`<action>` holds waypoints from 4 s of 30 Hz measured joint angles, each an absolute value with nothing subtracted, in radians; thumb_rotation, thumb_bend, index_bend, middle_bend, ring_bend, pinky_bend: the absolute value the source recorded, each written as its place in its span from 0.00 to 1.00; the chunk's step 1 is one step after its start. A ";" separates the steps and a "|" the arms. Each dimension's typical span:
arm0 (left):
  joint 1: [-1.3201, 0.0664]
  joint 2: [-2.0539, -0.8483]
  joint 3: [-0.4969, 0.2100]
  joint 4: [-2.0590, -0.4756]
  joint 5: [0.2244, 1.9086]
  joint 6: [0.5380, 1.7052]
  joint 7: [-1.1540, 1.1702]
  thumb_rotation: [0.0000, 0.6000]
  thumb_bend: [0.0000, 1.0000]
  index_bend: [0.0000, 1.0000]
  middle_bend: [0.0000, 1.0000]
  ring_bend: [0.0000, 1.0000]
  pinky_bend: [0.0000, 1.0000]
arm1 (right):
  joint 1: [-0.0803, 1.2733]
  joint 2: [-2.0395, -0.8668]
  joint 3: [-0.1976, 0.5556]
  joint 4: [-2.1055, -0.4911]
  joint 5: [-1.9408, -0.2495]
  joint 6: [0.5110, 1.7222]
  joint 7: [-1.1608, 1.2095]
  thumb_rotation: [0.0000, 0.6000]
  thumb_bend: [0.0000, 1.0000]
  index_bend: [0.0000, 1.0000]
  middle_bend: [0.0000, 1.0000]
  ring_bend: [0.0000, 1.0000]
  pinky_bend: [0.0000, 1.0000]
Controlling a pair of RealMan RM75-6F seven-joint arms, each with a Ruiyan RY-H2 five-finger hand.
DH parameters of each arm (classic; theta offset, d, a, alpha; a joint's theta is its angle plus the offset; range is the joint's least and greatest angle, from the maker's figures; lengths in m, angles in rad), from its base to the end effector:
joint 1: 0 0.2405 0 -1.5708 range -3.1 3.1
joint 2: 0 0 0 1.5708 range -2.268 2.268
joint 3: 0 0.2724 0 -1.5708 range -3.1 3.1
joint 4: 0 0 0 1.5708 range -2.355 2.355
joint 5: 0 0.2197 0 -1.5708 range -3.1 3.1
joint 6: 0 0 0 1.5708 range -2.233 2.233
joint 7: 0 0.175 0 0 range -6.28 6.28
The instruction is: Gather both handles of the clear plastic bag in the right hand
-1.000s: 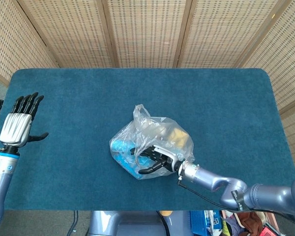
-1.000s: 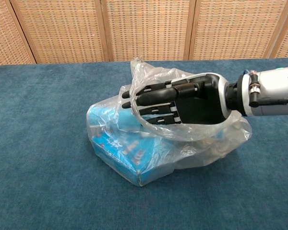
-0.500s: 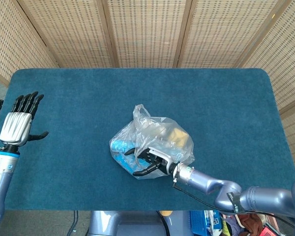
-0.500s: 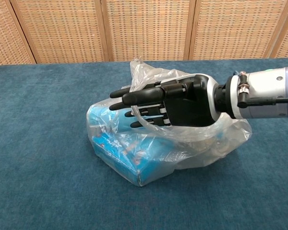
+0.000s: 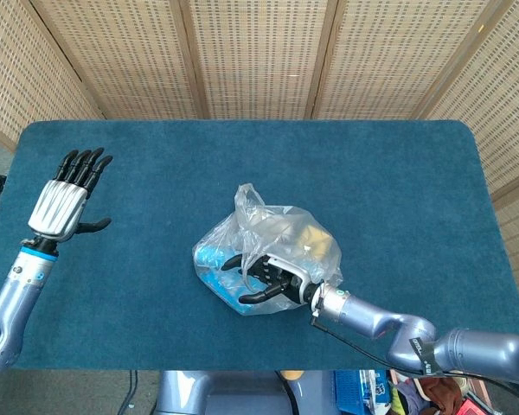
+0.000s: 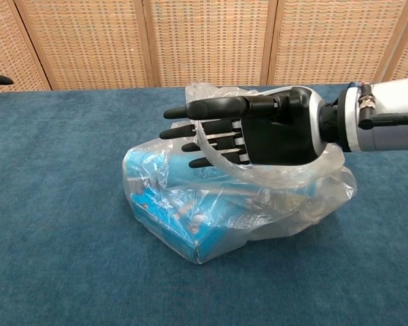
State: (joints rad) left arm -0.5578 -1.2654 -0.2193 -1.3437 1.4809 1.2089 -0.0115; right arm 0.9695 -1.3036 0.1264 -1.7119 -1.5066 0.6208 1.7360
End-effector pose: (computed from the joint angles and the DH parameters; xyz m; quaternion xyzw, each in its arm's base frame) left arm -0.2263 0.3983 0.1272 -0.6830 -0.2536 -0.4532 0.5136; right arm -0.0553 -0.3388 -0.0308 -0.3639 0.8546 -0.3421 0.1423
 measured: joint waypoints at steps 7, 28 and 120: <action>-0.666 -1.414 -0.190 -1.075 1.644 1.259 -0.162 1.00 0.00 0.01 0.00 0.00 0.06 | 0.970 -1.278 0.110 -1.715 -1.561 0.634 1.801 1.00 0.01 0.26 0.23 0.02 0.00; -0.975 -1.690 -0.118 -0.650 1.800 1.242 -0.246 1.00 0.06 0.04 0.00 0.05 0.14 | 1.016 -1.198 0.007 -1.672 -1.692 0.732 2.016 1.00 0.03 0.23 0.23 0.02 0.00; -0.795 -1.777 0.087 -0.554 1.688 1.401 -0.526 1.00 0.41 0.39 0.34 0.29 0.34 | 1.040 -1.181 -0.025 -1.637 -1.613 0.759 2.023 1.00 0.05 0.23 0.23 0.03 0.00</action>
